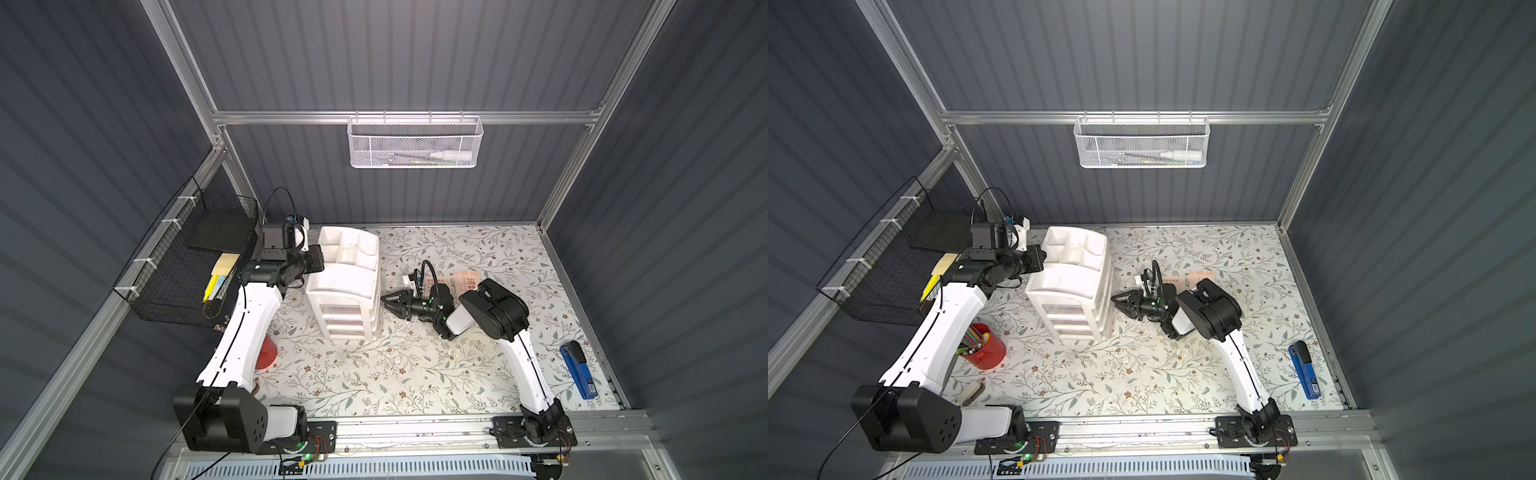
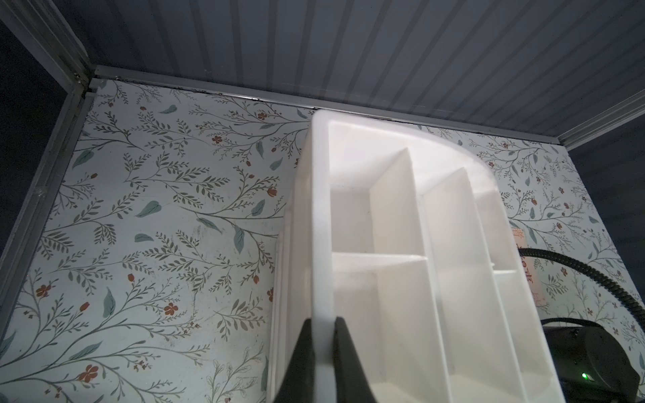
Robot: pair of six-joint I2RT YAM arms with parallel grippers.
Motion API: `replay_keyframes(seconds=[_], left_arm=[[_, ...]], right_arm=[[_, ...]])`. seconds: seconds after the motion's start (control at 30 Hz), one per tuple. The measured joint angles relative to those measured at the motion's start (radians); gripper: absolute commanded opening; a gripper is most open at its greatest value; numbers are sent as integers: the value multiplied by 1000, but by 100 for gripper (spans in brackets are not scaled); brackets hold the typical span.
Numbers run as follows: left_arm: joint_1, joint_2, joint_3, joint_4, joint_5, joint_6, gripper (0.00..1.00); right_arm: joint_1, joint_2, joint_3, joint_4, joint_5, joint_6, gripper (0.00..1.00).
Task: Take the postcards out of the drawer
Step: Open the drawer in the storage box.
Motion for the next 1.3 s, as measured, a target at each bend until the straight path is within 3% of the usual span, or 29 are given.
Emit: replay_keyframes(seconds=[0.67,1.3], left_arm=[[-2,-13,2,-19,-56,8,0],[0,-56,-8,-77,-108,12,0]], right_arm=[[-101,-89,-111,-42,-98,-50,31],[-150,-150,-121,-204,-190,-141,31]])
